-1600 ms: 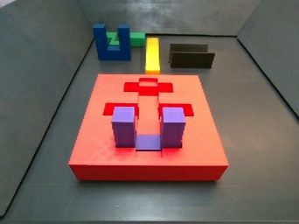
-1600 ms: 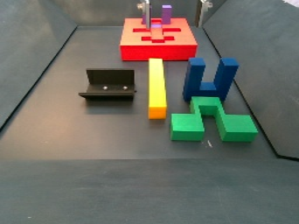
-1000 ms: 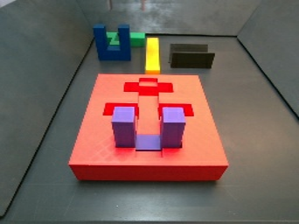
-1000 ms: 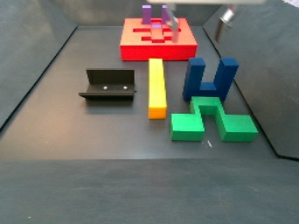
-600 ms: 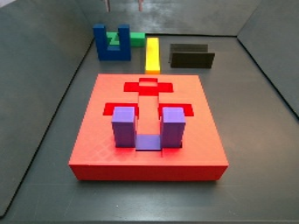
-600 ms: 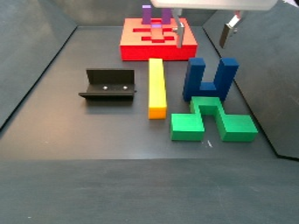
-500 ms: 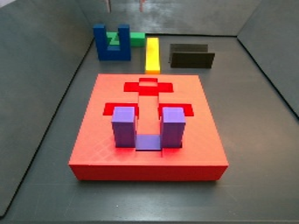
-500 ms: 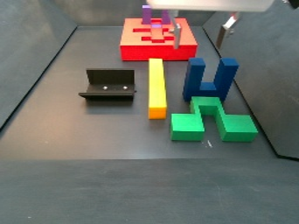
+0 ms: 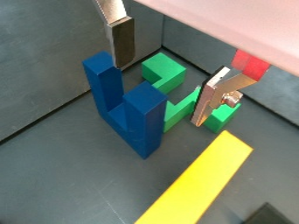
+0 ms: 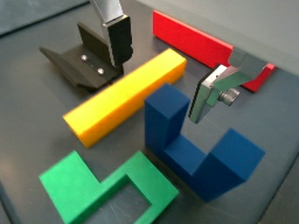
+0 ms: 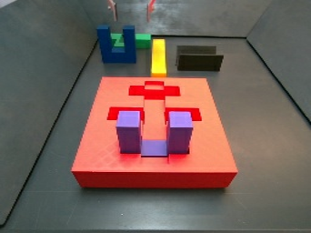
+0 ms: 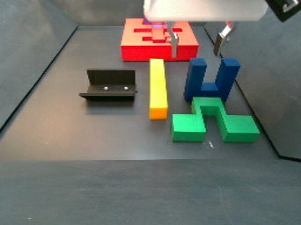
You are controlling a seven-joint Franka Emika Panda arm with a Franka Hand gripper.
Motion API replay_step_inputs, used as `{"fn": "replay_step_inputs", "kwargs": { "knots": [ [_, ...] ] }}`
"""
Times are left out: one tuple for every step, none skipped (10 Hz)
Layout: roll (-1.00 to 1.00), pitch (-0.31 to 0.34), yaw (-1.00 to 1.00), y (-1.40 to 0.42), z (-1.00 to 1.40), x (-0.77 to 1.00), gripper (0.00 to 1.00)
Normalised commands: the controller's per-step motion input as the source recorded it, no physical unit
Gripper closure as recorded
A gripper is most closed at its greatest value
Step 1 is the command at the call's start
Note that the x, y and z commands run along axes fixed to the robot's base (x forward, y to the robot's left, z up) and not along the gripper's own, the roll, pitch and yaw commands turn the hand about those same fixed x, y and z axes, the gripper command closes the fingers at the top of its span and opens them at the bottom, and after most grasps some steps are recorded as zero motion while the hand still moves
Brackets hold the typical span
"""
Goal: Pick up the blue object. Move up. Move to above the board. Insert the blue object.
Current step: Pick up the blue object.
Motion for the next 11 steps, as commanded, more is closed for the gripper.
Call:
{"fn": "replay_step_inputs", "kwargs": {
  "knots": [
    [0.03,0.006,0.00,-0.07,-0.15,0.22,0.00],
    [0.01,0.000,0.00,-0.06,-0.15,0.16,0.00],
    [0.03,0.001,0.00,-0.05,-0.20,0.06,0.00],
    [0.04,0.019,-0.01,-0.04,-0.26,0.00,0.00],
    [0.06,0.046,-0.02,0.00,-0.33,0.00,0.00],
    [0.04,0.056,-0.08,0.00,-0.30,0.00,0.00],
    [0.04,0.051,-0.08,0.00,-0.30,0.00,0.00],
    [0.04,0.051,-0.08,0.00,-0.31,0.00,0.00],
    [0.04,0.051,-0.08,0.00,-0.31,-0.02,0.00],
    [0.04,0.053,-0.08,0.00,-0.32,-0.02,0.00],
    [0.03,0.053,-0.07,0.01,-0.30,-0.01,0.00]
  ]
}}
